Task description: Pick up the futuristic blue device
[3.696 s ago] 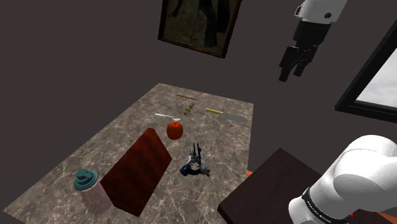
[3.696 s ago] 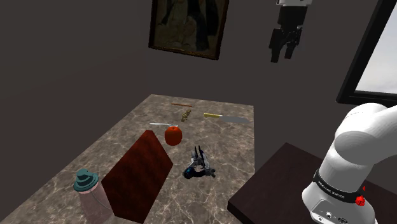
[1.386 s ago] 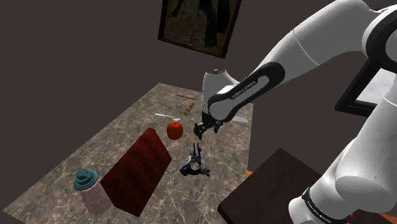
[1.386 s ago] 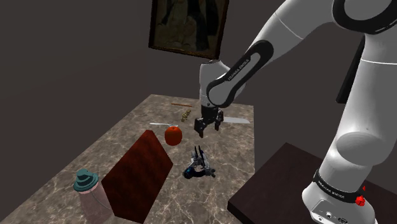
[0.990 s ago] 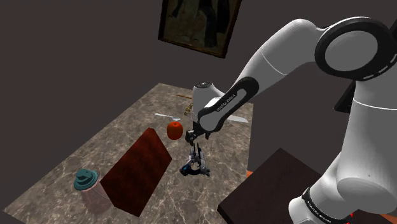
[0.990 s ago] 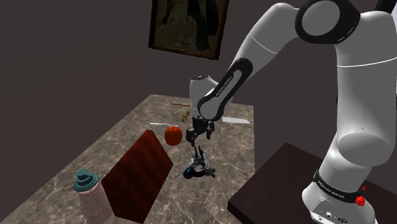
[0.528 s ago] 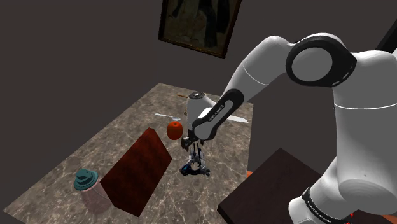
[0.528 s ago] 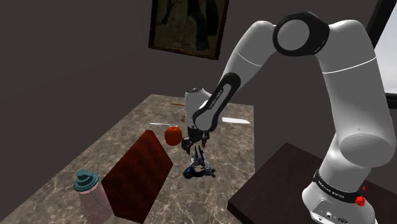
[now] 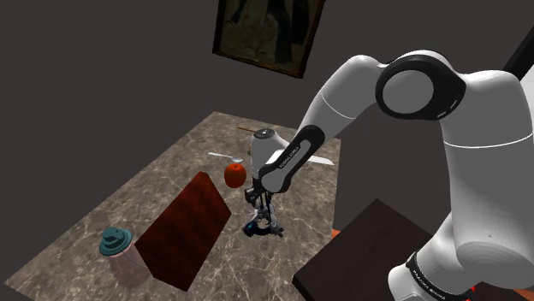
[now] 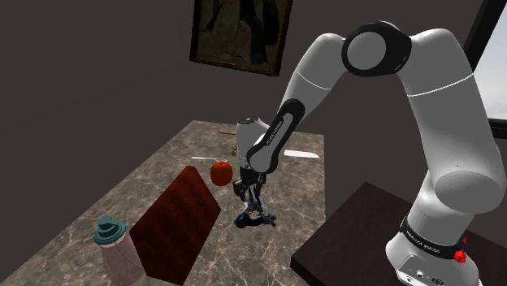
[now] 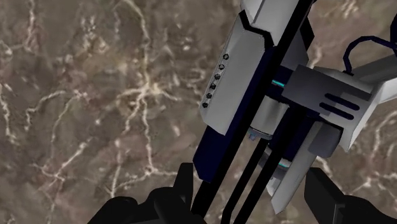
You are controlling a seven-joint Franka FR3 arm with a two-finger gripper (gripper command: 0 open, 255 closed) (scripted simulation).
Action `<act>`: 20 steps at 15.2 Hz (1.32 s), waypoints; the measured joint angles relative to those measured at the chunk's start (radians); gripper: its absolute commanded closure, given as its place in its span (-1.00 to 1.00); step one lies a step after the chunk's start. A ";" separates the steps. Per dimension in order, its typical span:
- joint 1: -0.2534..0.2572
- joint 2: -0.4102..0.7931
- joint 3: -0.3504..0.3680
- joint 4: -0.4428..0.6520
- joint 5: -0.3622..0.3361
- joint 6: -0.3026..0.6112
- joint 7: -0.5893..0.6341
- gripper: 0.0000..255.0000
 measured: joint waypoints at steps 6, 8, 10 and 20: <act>0.000 0.000 0.000 0.000 0.000 0.000 0.000 1.00; -0.001 -0.005 0.001 -0.001 0.001 -0.004 -0.002 1.00; -0.006 -0.023 0.006 -0.003 0.006 -0.021 -0.006 1.00; -0.028 -0.146 0.034 -0.029 0.039 -0.116 -0.033 1.00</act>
